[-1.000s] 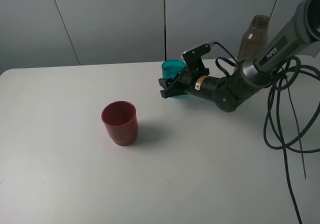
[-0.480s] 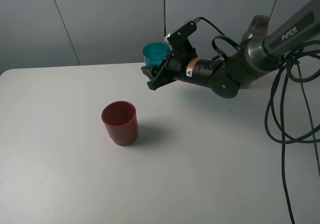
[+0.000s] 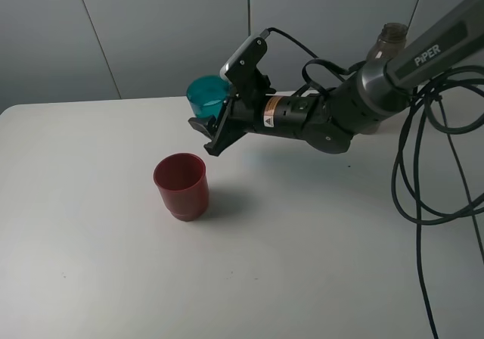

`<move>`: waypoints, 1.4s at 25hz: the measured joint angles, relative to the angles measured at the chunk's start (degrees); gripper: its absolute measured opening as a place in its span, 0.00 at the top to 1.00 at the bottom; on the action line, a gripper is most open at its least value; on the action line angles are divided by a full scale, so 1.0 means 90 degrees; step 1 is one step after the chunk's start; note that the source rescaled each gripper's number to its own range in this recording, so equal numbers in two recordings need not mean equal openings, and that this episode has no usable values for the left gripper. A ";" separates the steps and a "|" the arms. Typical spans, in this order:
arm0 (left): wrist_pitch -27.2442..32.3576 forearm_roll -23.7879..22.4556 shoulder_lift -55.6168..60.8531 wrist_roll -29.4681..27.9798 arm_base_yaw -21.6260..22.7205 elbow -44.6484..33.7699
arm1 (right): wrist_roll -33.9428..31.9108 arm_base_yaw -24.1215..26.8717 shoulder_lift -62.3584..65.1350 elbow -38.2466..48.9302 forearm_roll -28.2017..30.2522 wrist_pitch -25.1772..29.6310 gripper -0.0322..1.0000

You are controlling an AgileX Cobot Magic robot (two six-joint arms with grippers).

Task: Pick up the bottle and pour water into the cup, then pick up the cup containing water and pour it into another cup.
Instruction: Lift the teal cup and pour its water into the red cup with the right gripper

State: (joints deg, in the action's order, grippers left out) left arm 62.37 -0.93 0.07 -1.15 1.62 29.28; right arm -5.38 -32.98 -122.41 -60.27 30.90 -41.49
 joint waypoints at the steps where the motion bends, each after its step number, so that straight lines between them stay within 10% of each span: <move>1: 0.0000 0.0000 0.0000 0.0000 0.0000 0.0000 | 0.0064 -0.0028 0.0000 0.0000 0.0000 0.0007 0.92; 13: 0.0000 0.0000 0.0000 0.0000 0.0000 0.0000 | 0.1319 -0.0093 0.0000 0.0000 0.0159 0.0023 0.92; 35: 0.0000 0.0000 0.0000 -0.0014 0.0000 0.0000 | 0.5917 -0.0181 0.0000 0.0000 0.0312 0.0023 0.92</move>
State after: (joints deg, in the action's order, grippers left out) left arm 62.37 -0.93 0.07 -1.28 1.62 29.28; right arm 47.87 -34.61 -122.41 -60.27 33.71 -41.29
